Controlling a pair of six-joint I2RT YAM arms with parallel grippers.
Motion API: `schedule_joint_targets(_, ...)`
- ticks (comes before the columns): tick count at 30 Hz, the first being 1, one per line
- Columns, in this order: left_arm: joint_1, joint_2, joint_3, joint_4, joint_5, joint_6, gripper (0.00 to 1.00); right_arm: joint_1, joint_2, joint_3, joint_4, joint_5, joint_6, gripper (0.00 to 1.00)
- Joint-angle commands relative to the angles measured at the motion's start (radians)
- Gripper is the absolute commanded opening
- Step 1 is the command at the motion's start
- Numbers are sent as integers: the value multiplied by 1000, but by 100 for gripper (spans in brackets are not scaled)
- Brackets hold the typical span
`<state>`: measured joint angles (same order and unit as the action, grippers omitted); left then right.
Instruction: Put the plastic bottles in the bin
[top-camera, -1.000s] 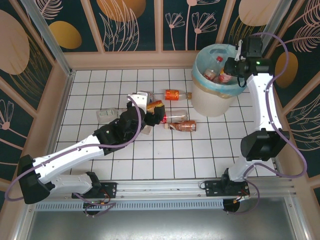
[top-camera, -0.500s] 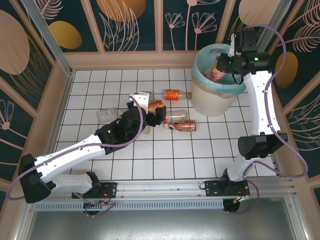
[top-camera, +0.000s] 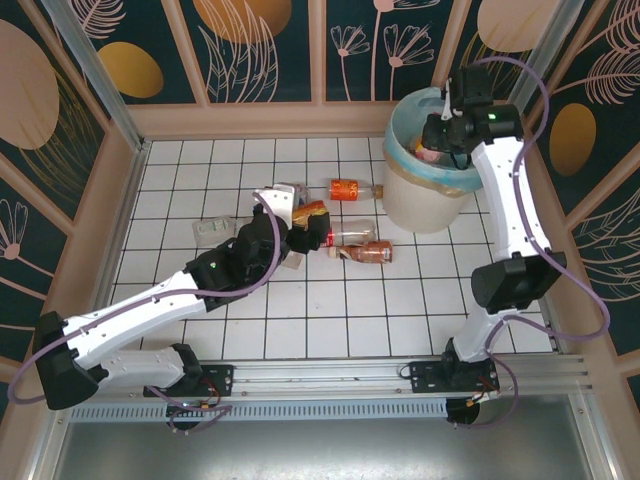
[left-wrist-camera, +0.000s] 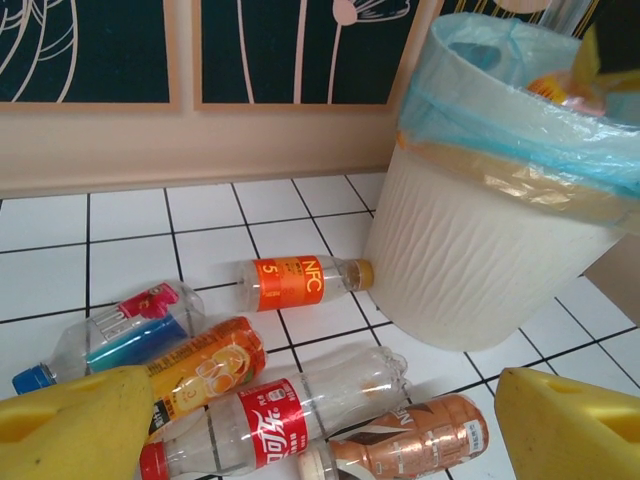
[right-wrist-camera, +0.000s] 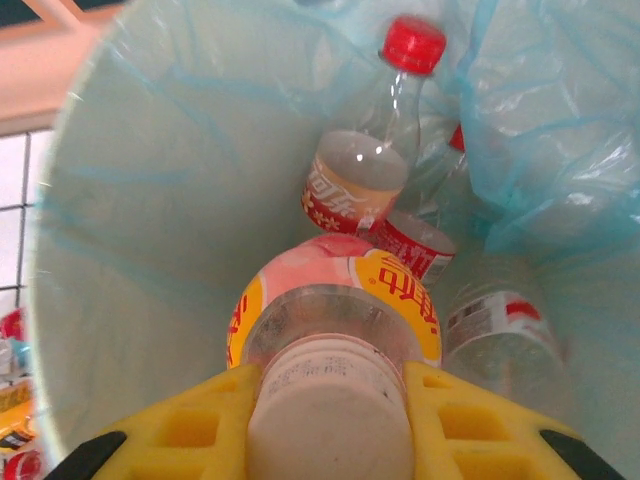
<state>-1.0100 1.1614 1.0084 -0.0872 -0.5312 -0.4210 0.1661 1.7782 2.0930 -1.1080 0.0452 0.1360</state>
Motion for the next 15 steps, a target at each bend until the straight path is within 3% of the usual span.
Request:
schedule_joint_targets(1,-2,-22,-17,-6,-10,-12,88,-9,61,-8,-61,2,-3,0)
schedule_joint_targets(15,-1,-20,-6,-23,-18,-24,88,-40,171,-1,4,-55,-19,24)
